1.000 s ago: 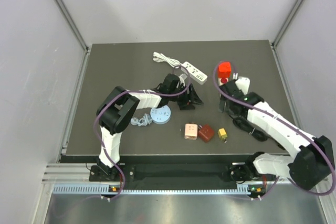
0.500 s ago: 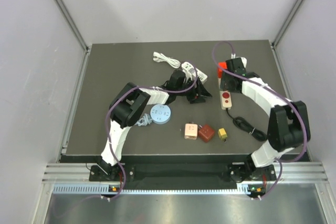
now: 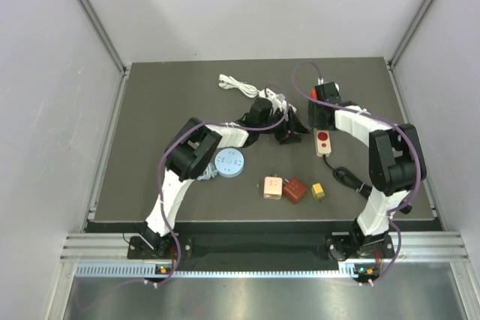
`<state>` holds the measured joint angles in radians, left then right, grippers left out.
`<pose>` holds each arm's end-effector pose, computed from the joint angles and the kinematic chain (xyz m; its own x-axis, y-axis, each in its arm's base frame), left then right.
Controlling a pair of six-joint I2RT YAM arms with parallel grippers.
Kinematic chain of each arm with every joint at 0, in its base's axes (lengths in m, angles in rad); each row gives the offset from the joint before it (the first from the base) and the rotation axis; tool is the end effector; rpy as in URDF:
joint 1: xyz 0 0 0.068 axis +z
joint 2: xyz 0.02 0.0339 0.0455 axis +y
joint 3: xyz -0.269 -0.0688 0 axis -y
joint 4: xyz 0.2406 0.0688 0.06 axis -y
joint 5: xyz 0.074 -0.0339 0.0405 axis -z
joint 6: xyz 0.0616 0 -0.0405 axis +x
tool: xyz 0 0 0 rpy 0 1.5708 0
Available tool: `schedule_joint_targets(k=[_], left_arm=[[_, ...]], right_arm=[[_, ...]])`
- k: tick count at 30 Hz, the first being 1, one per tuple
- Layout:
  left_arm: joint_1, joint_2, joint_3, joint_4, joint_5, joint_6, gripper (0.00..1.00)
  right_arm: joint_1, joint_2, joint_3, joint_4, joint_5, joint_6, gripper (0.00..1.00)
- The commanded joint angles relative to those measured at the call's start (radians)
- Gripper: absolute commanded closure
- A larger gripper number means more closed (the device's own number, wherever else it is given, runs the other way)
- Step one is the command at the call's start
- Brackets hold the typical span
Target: Pull the plug off the socket
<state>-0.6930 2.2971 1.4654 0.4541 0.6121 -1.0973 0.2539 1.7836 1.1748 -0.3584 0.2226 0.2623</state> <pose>0.3780 -0.3599 0.1313 -0.9604 -0.1493 -0.2353 0.1734 0.3412 -0.9239 0.3757 0.0834 0.1777 -0.8017 0.0532 -0.5953 0.0872 0.9958 -0.0284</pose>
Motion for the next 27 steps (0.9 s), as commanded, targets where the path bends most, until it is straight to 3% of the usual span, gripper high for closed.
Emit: schedule_joint_targets(k=[1,3,4,6,7,11,21,27], left_arm=[[-0.022,0.025,0.055,0.021,-0.005,0.020,0.31],[-0.030,0.036,0.072,0.018,-0.009,0.020,0.31],[-0.031,0.047,0.076,0.011,-0.017,0.020,0.31],[-0.037,0.058,0.105,-0.009,-0.028,0.027,0.30],[-0.040,0.070,0.118,-0.021,-0.032,0.040,0.29],[-0.049,0.105,0.182,-0.061,-0.060,0.059,0.26],[-0.059,0.177,0.279,-0.118,-0.077,0.056,0.25],[-0.077,0.234,0.338,-0.100,-0.051,0.010,0.34]], right_arm=[[-0.022,0.037,0.046,0.044,-0.015,0.017,0.40],[-0.033,0.049,0.052,0.044,-0.028,0.021,0.45],[-0.039,0.056,0.055,0.047,-0.029,0.022,0.55],[-0.051,0.053,0.056,0.049,-0.040,0.028,0.65],[-0.056,0.045,0.057,0.049,-0.043,0.032,0.77],[-0.076,0.005,0.049,0.047,-0.130,0.051,0.98],[-0.110,-0.087,-0.006,0.027,-0.193,0.097,1.00],[-0.110,-0.101,-0.030,0.041,-0.220,0.146,1.00]])
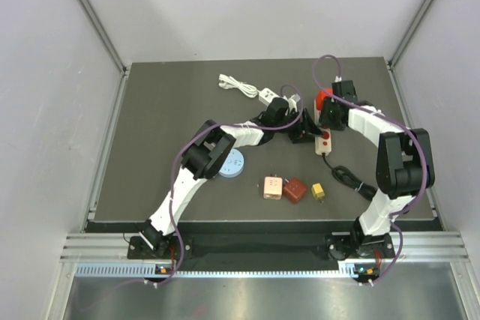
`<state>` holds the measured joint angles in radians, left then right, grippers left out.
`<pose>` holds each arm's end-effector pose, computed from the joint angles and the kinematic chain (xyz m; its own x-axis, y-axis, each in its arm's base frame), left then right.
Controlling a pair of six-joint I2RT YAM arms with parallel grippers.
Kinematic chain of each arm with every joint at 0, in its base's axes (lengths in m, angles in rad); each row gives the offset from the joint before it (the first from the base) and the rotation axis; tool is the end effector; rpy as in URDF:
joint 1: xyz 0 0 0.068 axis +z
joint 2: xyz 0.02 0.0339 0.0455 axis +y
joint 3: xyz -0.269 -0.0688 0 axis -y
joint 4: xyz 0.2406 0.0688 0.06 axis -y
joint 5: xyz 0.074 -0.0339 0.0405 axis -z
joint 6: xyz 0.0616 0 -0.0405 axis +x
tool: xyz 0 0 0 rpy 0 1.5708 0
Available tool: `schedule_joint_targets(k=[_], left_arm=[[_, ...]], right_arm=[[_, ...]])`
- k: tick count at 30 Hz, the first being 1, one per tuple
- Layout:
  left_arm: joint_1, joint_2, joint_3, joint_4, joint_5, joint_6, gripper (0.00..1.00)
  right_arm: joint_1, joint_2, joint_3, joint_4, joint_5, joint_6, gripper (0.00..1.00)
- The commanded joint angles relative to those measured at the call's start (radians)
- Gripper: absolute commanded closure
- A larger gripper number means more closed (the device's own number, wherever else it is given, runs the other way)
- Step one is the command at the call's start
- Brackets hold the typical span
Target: Pull the plug off the socket
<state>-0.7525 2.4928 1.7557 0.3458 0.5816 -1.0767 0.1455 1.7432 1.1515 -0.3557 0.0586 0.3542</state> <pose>0.3921 -0.4135 0.1109 -0.9612 -0.1078 -0.2539 0.2015 0.3542 -0.9132 0.3749 0.0513 0.1841 -0.7919 0.2339 -0.5640 0.1746 0.9719 0.1579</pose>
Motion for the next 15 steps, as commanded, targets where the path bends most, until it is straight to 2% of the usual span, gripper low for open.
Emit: schedule_joint_targets(k=[1,6,8,9,10,13,15], left_arm=[[-0.019,0.052,0.063,0.006,-0.020,-0.012,0.37],[-0.021,0.097,0.090,-0.001,-0.011,-0.057,0.56],[-0.019,0.107,0.084,0.005,-0.012,-0.072,0.76],[-0.019,0.109,0.080,0.002,-0.015,-0.080,0.85],[-0.019,0.109,0.076,-0.005,-0.019,-0.081,1.00],[-0.018,0.107,0.056,-0.019,-0.029,-0.095,1.00],[-0.015,0.106,0.044,-0.018,-0.026,-0.106,1.00]], right_arm=[[-0.003,-0.063,-0.009,0.040,-0.055,0.061,1.00],[0.000,-0.076,-0.015,0.043,-0.088,0.095,1.00],[0.002,-0.077,-0.007,0.031,-0.086,0.092,0.95],[0.002,-0.080,0.003,0.027,-0.079,0.088,0.89],[0.002,-0.085,0.010,0.021,-0.069,0.083,0.70],[0.002,-0.086,0.079,-0.017,-0.010,0.055,0.44],[0.002,-0.074,0.144,-0.055,0.039,0.026,0.35]])
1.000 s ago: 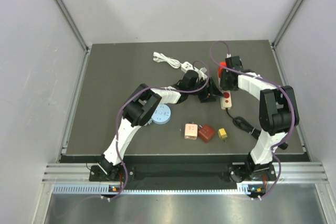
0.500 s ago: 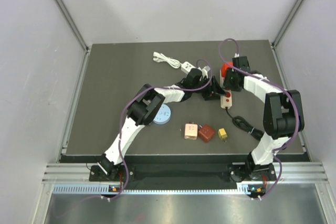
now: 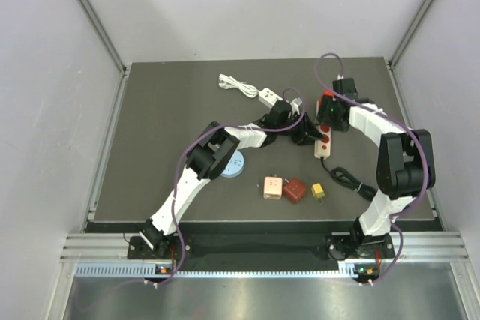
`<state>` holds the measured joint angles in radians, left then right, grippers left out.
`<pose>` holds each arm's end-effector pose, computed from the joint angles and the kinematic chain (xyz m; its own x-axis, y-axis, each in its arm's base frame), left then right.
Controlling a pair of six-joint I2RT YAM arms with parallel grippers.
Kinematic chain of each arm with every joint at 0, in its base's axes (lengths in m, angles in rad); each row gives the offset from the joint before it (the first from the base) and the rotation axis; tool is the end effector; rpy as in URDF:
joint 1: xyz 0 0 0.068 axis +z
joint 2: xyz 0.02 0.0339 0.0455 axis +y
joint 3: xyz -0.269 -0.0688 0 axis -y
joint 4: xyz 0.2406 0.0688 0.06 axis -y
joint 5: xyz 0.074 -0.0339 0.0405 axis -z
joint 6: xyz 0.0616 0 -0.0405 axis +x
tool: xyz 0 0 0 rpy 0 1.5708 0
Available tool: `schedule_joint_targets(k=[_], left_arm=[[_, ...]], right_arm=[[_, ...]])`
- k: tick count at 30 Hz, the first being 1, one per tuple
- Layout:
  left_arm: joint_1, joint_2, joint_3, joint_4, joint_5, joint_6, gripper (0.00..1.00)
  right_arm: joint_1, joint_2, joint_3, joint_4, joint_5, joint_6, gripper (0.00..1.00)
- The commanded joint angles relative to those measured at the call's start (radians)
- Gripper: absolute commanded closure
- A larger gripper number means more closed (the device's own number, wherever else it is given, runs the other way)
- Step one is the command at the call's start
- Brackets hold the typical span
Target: Pull the plug off the socket
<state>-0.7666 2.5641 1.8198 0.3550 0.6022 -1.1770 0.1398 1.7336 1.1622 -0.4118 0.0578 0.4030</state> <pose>0.3924 -0.4264 0.0941 -0.9814 -0.1114 -0.1564 0.1117 0.3314 -0.9369 0.3704 0.0485 0.1865 -0.8003 0.2828 -0.5288 0.2244 0.9590 0.1732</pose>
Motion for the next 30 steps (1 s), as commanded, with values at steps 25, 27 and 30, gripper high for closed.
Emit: schedule_joint_targets(k=[25,27,30], left_arm=[[0.007,0.013,-0.100,0.019,-0.039,-0.033,1.00],[0.009,0.010,-0.099,0.010,-0.048,-0.033,1.00],[0.010,0.010,-0.103,-0.005,-0.056,-0.047,1.00]], right_arm=[[-0.057,0.182,0.347,-0.006,0.007,-0.087,0.29],[-0.058,0.187,0.337,0.013,0.005,-0.078,0.36],[-0.062,0.195,0.337,0.013,-0.003,-0.069,0.43]])
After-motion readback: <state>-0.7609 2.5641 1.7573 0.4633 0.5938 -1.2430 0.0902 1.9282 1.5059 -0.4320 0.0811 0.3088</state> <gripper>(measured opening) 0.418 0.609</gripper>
